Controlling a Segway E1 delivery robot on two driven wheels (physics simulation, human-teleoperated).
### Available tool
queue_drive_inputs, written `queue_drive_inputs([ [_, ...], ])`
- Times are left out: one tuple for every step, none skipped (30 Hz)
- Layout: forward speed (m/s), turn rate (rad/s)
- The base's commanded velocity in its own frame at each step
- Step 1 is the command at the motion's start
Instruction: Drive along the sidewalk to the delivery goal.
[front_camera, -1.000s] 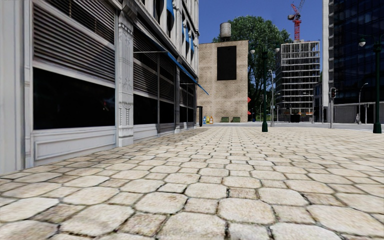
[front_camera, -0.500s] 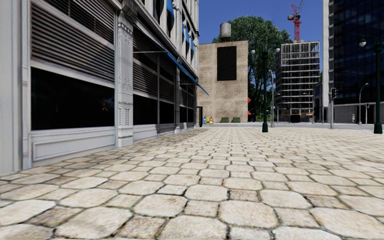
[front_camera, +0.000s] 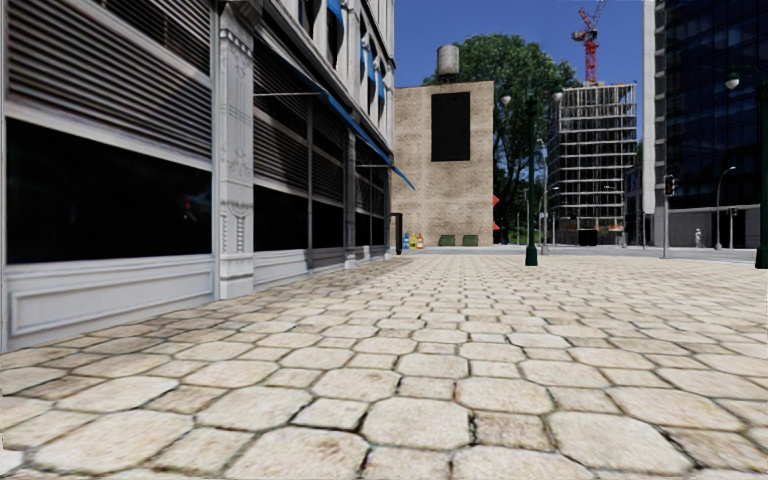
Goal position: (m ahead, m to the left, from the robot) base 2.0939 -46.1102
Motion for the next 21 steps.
queue_drive_inputs([
  [1.02,-1.20],
  [1.02,-1.20],
  [1.02,-1.20],
  [1.02,-1.20],
  [1.02,-1.06],
  [1.02,-0.54],
  [1.02,-0.06],
  [1.02,-0.06],
  [1.02,0.00],
  [1.02,0.00],
  [1.02,0.00],
  [1.02,0.00],
  [1.02,0.00],
  [1.02,0.00],
  [1.02,0.00],
  [1.02,0.00],
  [1.02,0.00],
  [1.02,0.00],
  [1.02,0.00],
  [1.02,0.00],
  [1.02,0.00],
])
